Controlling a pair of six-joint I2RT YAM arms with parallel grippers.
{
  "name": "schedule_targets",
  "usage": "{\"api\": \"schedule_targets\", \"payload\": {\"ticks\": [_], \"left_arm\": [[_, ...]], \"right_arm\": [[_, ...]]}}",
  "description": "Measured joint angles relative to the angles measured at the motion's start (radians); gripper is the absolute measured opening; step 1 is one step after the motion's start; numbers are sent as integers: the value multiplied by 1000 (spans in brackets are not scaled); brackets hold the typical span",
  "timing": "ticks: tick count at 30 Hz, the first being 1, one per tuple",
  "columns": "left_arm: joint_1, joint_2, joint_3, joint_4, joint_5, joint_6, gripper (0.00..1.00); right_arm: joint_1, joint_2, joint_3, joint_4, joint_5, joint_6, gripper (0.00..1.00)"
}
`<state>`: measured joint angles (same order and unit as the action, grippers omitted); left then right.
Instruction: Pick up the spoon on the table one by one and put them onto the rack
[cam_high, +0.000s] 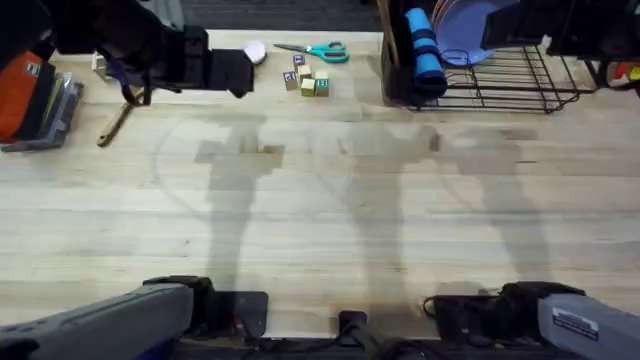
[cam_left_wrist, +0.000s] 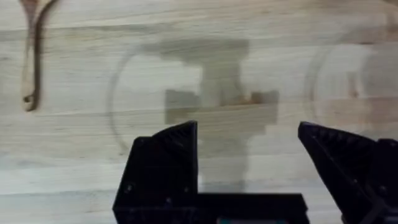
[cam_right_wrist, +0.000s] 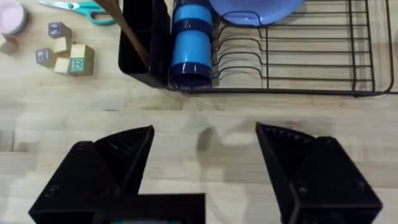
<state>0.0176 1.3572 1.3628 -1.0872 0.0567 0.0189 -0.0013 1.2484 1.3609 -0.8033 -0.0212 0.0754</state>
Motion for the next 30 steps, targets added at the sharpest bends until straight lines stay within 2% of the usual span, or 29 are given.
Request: {"api": "schedule_targets", "payload": {"ticks": [2, 4, 11, 16, 21, 30], "left_arm": [[34, 4, 0, 13, -8, 0, 991], [93, 9, 0, 40, -11, -1, 991], [365, 24, 0, 145, -32, -25, 993], [493, 24, 0, 259, -35, -31, 993], [554, 27, 1, 336, -34, -34, 993], [580, 160, 26, 389, -31, -16, 993]], "right_arm": [[0, 0, 0, 5, -2, 0, 992], [0, 0, 0, 6, -2, 0, 992], [0, 0, 0, 7, -2, 0, 992], [0, 0, 0, 8, -2, 0, 992], [0, 0, 0, 9, -2, 0, 992], [0, 0, 0, 17, -2, 0, 992]]}}
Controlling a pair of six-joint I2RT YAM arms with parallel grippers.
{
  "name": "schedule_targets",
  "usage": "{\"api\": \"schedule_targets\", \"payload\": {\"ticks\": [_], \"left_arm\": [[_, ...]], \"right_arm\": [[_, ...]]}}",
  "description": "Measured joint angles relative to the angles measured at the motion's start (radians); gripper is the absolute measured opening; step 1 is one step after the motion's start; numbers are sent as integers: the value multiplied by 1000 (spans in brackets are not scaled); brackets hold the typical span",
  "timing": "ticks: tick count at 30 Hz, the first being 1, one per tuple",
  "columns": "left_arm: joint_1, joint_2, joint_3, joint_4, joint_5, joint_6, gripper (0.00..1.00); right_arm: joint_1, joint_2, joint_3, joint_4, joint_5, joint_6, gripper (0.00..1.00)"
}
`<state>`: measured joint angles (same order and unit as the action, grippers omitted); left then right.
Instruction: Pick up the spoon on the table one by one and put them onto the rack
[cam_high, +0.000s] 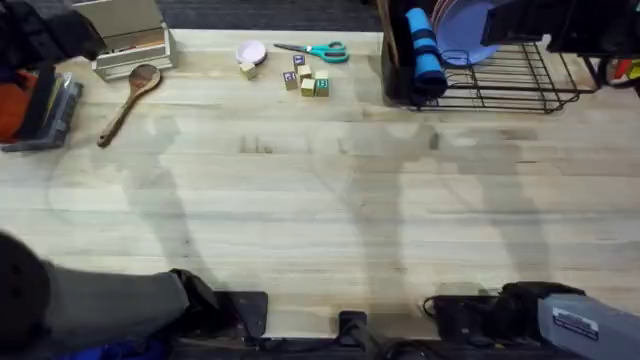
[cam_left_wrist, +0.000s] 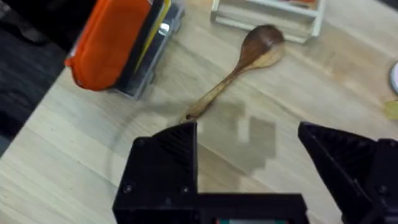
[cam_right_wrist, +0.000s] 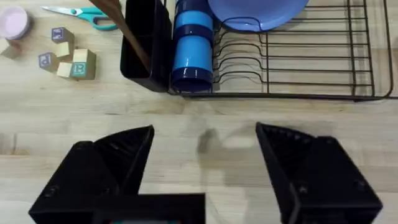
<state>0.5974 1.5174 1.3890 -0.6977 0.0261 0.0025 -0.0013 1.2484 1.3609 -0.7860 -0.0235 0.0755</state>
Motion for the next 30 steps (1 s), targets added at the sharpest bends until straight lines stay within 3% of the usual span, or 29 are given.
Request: {"api": "schedule_targets", "payload": {"ticks": [12, 30], "left_arm": [[6, 261, 136, -15, 0, 92, 993], [7, 497, 147, 206, 38, 200, 993]], "right_arm": [[0, 0, 0, 0, 0, 0, 992], [0, 0, 0, 0, 0, 0, 992]]}}
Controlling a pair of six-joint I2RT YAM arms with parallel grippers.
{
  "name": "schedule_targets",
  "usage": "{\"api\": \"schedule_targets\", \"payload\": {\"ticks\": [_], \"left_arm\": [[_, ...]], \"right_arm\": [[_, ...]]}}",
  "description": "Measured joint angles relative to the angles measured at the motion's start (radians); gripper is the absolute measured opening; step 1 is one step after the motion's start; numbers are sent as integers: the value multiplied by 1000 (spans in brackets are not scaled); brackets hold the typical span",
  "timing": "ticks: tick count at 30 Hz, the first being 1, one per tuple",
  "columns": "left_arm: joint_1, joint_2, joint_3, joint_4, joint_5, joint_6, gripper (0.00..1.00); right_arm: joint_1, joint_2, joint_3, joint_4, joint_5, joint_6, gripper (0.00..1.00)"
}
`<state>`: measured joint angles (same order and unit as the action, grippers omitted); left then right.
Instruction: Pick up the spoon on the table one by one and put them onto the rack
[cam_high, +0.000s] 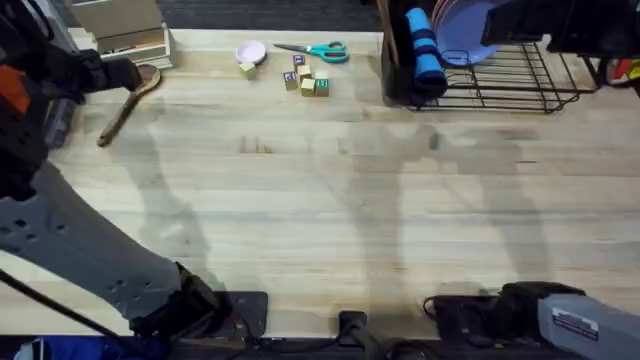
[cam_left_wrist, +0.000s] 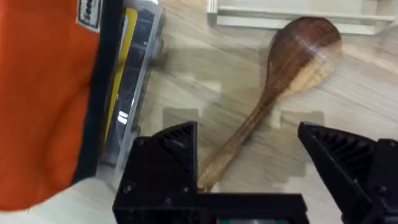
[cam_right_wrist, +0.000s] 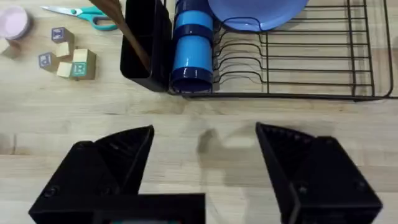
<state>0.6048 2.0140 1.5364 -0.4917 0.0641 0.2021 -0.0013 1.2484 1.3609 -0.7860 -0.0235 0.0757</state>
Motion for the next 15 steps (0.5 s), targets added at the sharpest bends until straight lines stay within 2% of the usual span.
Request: {"api": "schedule_targets", "payload": {"ticks": [10, 15], "left_arm": [[0, 101, 0, 87, 59, 9, 993], [1, 128, 0, 80, 91, 21, 994]], "right_arm": [[0, 0, 0, 0, 0, 3, 992], [0, 0, 0, 0, 0, 4, 992]]}}
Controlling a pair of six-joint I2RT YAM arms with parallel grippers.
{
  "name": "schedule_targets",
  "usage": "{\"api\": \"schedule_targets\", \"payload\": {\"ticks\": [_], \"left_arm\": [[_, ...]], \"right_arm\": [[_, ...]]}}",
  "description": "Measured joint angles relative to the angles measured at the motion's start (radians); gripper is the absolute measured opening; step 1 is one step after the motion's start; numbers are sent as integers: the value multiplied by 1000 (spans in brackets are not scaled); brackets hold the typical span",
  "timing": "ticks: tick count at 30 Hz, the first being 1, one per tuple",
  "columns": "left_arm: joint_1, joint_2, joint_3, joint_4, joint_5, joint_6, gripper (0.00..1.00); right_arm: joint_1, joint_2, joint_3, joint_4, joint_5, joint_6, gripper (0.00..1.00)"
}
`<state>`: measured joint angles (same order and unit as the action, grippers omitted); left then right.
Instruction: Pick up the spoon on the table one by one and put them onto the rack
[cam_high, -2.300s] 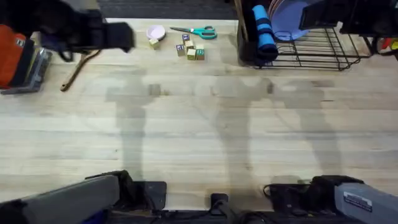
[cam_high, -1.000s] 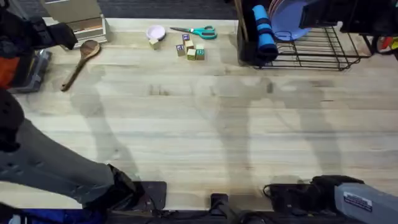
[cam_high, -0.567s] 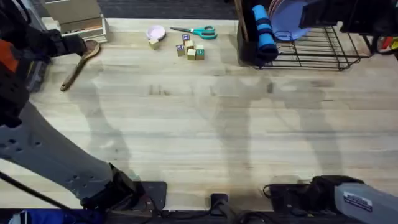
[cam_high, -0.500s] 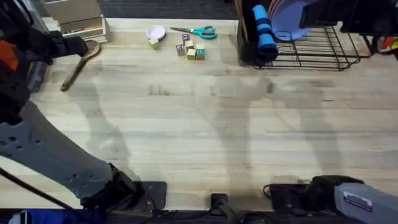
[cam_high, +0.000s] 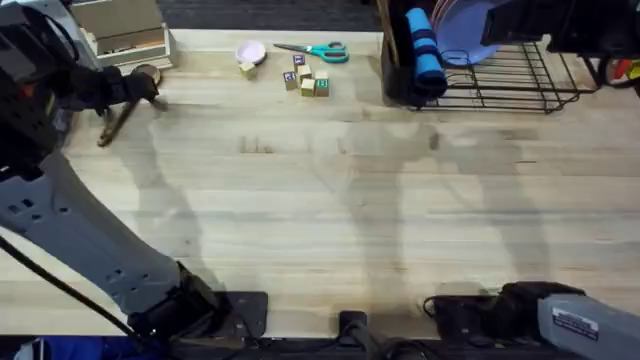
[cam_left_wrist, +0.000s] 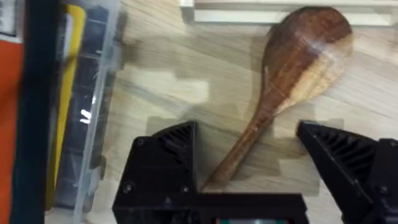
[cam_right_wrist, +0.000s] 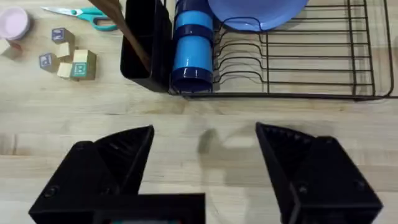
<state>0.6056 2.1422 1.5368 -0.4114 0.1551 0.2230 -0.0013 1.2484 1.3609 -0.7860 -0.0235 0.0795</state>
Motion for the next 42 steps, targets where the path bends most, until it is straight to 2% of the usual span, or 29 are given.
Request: {"api": "schedule_targets", "payload": {"ticks": [3, 7, 13, 23, 36, 42], "left_arm": [[3, 1, 5, -12, 9, 4, 928], [3, 2, 11, -23, 14, 10, 775], [3, 2, 11, -23, 20, 13, 452], [3, 2, 14, -24, 40, 15, 71], [1, 2, 25, -61, 40, 21, 43], [-14, 0, 30, -81, 25, 21, 40]], "right_arm": [[0, 0, 0, -1, 0, 0, 992], [0, 0, 0, -4, 0, 0, 992], [0, 0, 0, -4, 0, 0, 992], [0, 0, 0, -4, 0, 0, 992], [0, 0, 0, -4, 0, 0, 992], [0, 0, 0, -4, 0, 0, 992]]}}
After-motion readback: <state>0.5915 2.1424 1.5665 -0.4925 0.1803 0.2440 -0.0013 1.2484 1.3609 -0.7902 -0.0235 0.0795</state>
